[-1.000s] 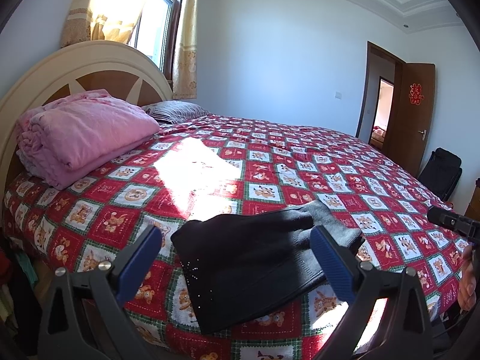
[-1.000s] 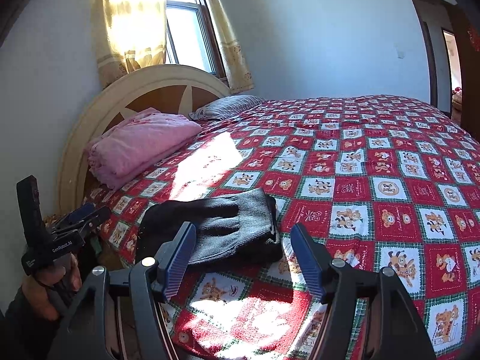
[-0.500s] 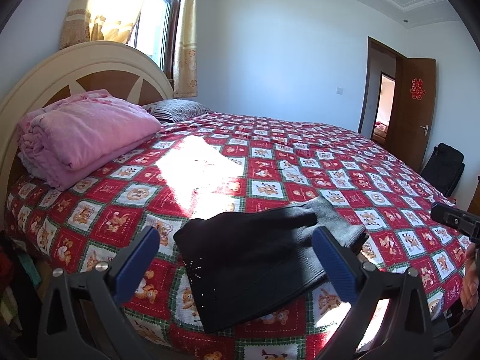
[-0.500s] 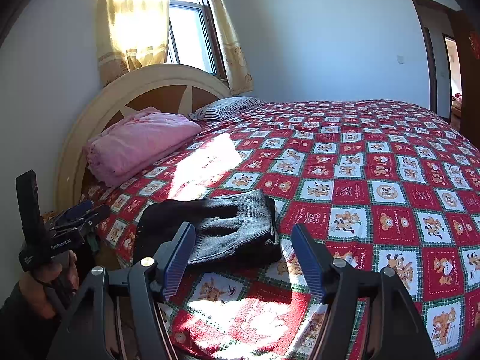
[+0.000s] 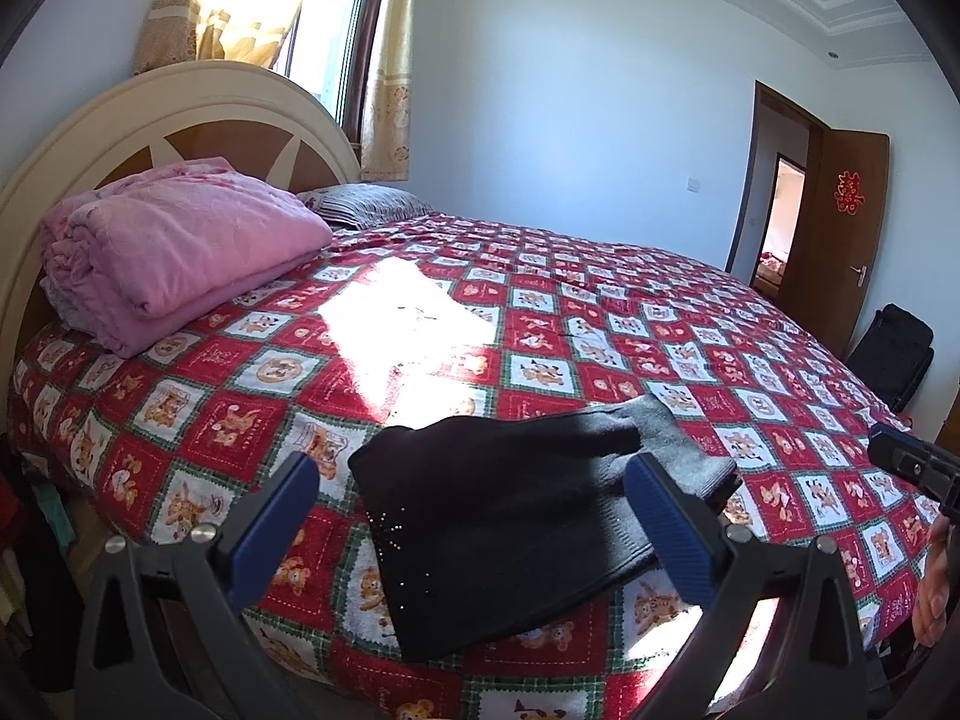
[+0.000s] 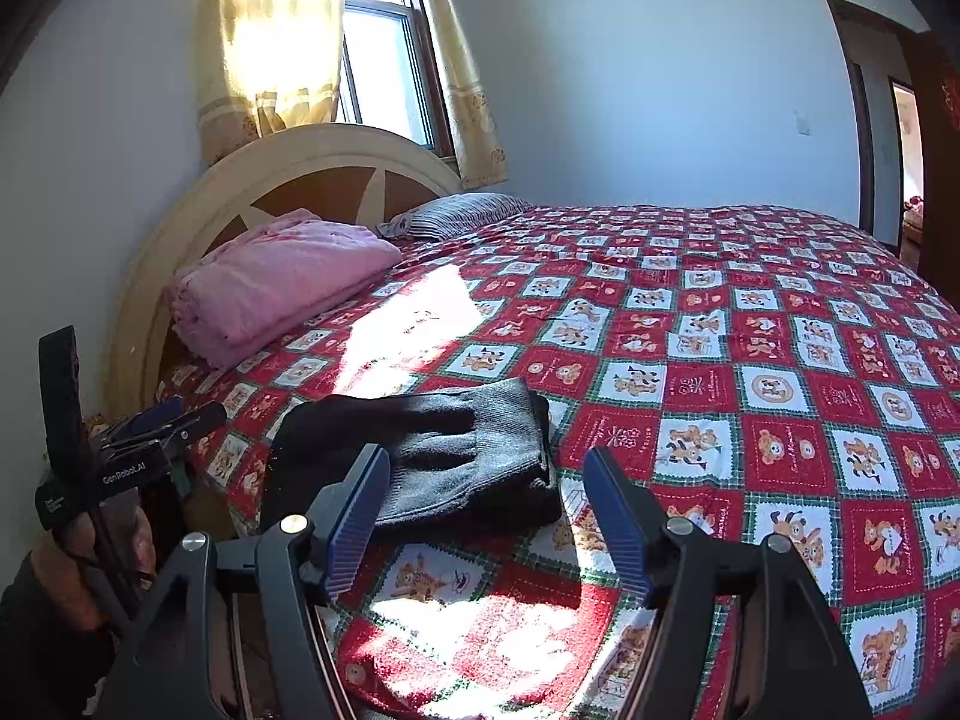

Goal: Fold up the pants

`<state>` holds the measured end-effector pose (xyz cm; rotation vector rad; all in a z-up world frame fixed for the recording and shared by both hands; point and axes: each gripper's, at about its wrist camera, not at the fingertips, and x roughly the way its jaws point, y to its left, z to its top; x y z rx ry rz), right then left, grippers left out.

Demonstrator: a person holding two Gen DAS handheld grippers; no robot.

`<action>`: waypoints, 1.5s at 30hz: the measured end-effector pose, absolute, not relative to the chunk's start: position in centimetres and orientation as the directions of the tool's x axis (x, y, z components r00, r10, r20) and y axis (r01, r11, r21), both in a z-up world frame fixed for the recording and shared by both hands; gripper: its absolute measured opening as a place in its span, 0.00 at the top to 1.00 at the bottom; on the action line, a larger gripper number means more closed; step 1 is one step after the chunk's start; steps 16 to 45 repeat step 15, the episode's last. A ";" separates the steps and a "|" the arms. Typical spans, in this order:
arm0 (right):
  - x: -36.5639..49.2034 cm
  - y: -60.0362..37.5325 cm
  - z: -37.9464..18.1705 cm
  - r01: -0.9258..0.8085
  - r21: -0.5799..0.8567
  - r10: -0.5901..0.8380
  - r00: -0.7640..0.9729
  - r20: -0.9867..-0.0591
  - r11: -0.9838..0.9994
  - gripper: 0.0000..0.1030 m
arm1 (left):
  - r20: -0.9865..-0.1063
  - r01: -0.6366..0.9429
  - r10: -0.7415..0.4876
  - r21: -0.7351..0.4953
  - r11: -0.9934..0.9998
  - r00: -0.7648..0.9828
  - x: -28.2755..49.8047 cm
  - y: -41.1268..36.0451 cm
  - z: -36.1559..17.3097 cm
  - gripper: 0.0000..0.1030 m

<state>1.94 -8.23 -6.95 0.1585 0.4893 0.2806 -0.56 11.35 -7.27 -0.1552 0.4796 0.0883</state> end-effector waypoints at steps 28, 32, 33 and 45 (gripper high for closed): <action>2.1 -8.1 -7.4 -0.227 0.214 0.302 0.840 -0.451 0.950 0.33 | -0.464 -0.104 0.054 -0.081 0.991 0.884 -0.5 10.6 -7.6 0.00; 2.1 -8.1 -7.4 -0.227 0.214 0.302 0.840 -0.451 0.950 0.33 | -0.464 -0.104 0.054 -0.081 0.991 0.884 -0.5 10.6 -7.6 0.00; 2.1 -8.1 -7.4 -0.227 0.214 0.302 0.840 -0.451 0.950 0.33 | -0.464 -0.104 0.054 -0.081 0.991 0.884 -0.5 10.6 -7.6 0.00; 2.1 -8.1 -7.4 -0.227 0.214 0.302 0.840 -0.451 0.950 0.33 | -0.464 -0.104 0.054 -0.081 0.991 0.884 -0.5 10.6 -7.6 0.00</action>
